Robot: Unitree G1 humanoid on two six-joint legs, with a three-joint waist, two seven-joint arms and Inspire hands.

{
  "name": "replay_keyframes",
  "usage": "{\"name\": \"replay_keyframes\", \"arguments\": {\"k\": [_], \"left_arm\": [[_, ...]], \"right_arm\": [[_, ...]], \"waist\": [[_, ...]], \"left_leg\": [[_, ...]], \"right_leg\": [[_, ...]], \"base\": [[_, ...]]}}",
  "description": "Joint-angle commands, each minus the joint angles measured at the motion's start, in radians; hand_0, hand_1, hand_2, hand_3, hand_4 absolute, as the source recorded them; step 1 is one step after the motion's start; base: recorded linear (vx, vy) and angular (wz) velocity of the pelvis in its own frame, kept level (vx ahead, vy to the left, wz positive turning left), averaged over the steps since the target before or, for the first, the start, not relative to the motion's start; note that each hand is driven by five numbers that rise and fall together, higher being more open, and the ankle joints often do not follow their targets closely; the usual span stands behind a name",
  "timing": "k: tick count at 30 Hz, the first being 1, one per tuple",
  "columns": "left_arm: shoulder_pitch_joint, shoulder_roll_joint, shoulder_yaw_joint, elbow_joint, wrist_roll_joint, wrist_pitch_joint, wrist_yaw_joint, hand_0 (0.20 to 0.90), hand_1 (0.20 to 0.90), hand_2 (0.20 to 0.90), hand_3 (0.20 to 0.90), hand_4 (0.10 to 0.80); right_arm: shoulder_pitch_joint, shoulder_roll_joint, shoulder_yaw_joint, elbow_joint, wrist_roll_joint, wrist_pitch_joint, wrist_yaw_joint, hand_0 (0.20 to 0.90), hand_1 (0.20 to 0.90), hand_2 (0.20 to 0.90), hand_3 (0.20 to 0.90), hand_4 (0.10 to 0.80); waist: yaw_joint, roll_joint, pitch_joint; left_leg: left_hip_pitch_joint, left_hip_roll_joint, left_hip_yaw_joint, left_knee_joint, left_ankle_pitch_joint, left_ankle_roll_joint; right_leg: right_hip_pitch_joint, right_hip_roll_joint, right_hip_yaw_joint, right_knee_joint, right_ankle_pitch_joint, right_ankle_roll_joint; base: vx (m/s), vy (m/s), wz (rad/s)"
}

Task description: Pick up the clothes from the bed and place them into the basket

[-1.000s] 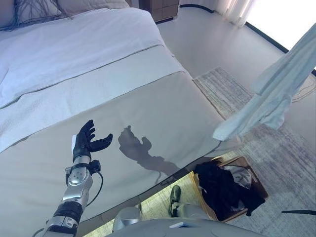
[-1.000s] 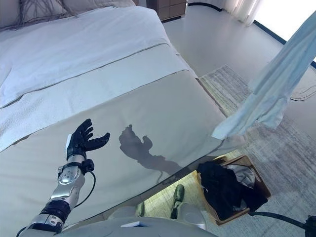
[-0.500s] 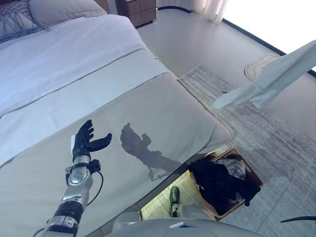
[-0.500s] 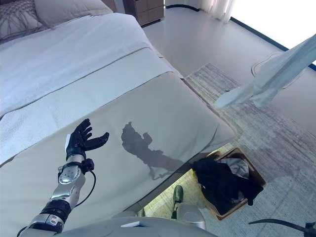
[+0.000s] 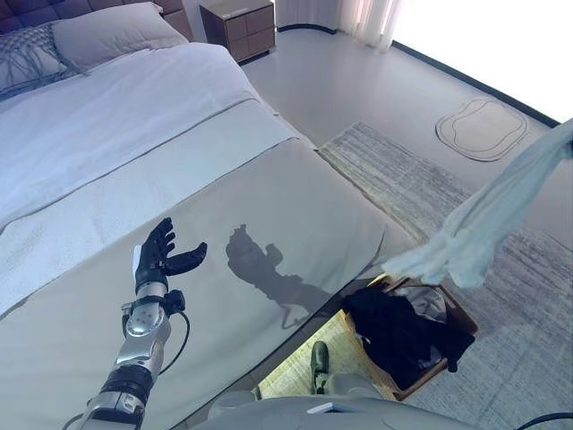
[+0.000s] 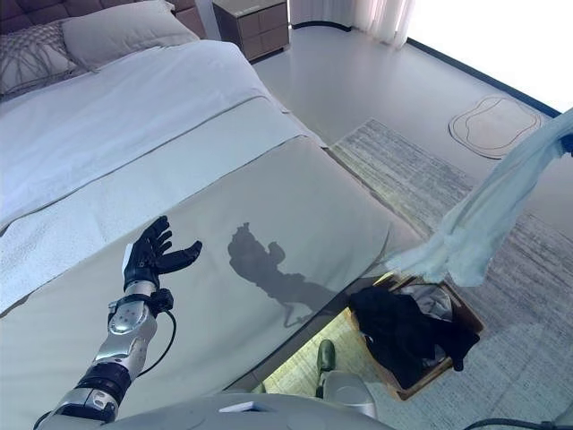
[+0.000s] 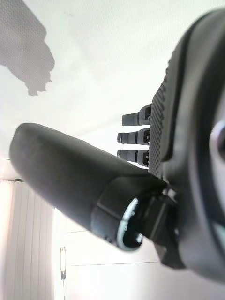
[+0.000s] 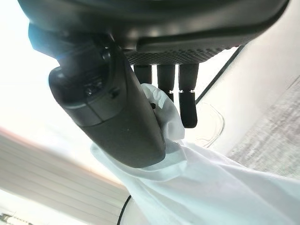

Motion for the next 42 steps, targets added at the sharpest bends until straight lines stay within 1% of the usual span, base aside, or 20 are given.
{"name": "replay_keyframes", "arguments": {"k": [1,8,13,20,28,32,40,41,42], "left_arm": [[-0.035,0.073,0.027,-0.011,0.043,-0.097,0.003,0.9,0.9,0.9,0.9,0.8],[-0.035,0.076,0.028,-0.016,0.044,-0.091,-0.003,0.9,0.9,0.9,0.9,0.8],[-0.043,0.07,0.037,-0.01,0.05,-0.099,-0.008,0.9,0.9,0.9,0.9,0.8],[-0.048,0.063,0.037,-0.002,0.058,-0.098,-0.01,0.9,0.9,0.9,0.9,0.8],[-0.054,0.068,0.041,0.005,0.05,-0.103,-0.02,0.9,0.9,0.9,0.9,0.8],[-0.058,0.067,0.041,-0.002,0.044,-0.104,-0.017,0.9,0.9,0.9,0.9,0.8],[-0.059,0.064,0.035,-0.015,0.045,-0.101,-0.016,0.9,0.9,0.9,0.9,0.8],[-0.06,0.064,0.032,-0.018,0.044,-0.101,-0.018,0.9,0.9,0.9,0.9,0.8],[-0.06,0.062,0.029,-0.016,0.044,-0.105,-0.019,0.9,0.9,0.9,0.9,0.8]], "right_arm": [[-0.03,-0.041,-0.071,-0.083,0.002,-0.105,-0.099,0.3,0.3,0.3,0.2,0.1],[0.065,0.001,-0.127,-0.1,-0.004,-0.113,-0.08,0.3,0.3,0.3,0.2,0.1],[0.123,0.055,-0.12,-0.113,-0.028,-0.1,0.035,0.3,0.3,0.3,0.2,0.1],[0.166,0.112,-0.085,-0.037,-0.128,-0.075,0.105,0.3,0.3,0.3,0.2,0.1],[0.224,0.174,-0.086,0.033,-0.183,-0.078,0.098,0.3,0.3,0.3,0.2,0.1],[0.263,0.208,-0.095,0.07,-0.24,-0.094,0.066,0.3,0.3,0.3,0.2,0.1],[0.318,0.253,-0.105,0.134,-0.267,-0.092,0.036,0.3,0.3,0.3,0.2,0.1],[0.317,0.26,-0.101,0.151,-0.278,-0.093,0.017,0.698,0.698,0.698,0.664,0.564],[0.315,0.266,-0.1,0.168,-0.285,-0.098,0.002,0.9,0.9,0.9,0.9,0.8]], "waist": [[-0.016,-0.037,-0.115],[-0.028,-0.032,-0.107],[-0.036,-0.03,-0.098],[-0.038,-0.025,-0.087],[-0.04,-0.015,-0.075],[-0.042,-0.01,-0.066],[-0.039,-0.006,-0.052],[-0.038,-0.005,-0.05],[-0.036,-0.004,-0.049]], "left_leg": [[-0.076,0.005,-0.004,0.055,-0.03,-0.032],[-0.071,0.005,0.003,0.056,-0.035,-0.027],[-0.076,0.003,0.006,0.065,-0.039,-0.024],[-0.074,0.007,0.009,0.066,-0.038,-0.023],[-0.073,0.008,0.008,0.058,-0.033,-0.024],[-0.078,0.008,0.008,0.056,-0.029,-0.024],[-0.082,0.006,0.004,0.053,-0.026,-0.021],[-0.082,0.006,0.004,0.054,-0.026,-0.02],[-0.084,0.006,0.003,0.054,-0.026,-0.02]], "right_leg": [[0.097,-0.026,-0.002,0.065,-0.157,0.059],[0.092,-0.027,0.008,0.076,-0.16,0.062],[0.083,-0.026,0.016,0.084,-0.162,0.061],[0.079,-0.024,0.018,0.094,-0.165,0.058],[0.077,-0.027,0.017,0.094,-0.164,0.061],[0.071,-0.029,0.016,0.097,-0.163,0.063],[0.066,-0.029,0.017,0.099,-0.161,0.065],[0.065,-0.029,0.016,0.099,-0.161,0.064],[0.064,-0.029,0.015,0.099,-0.161,0.064]], "base": [[0.007,0.005,-0.08],[0.01,0.002,-0.03],[-0.003,-0.003,-0.09],[-0.001,-0.005,-0.04],[0.0,0.0,0.0],[-0.018,0.003,0.0],[-0.024,-0.003,0.01],[-0.036,-0.003,0.0],[-0.034,-0.003,0.0]]}}
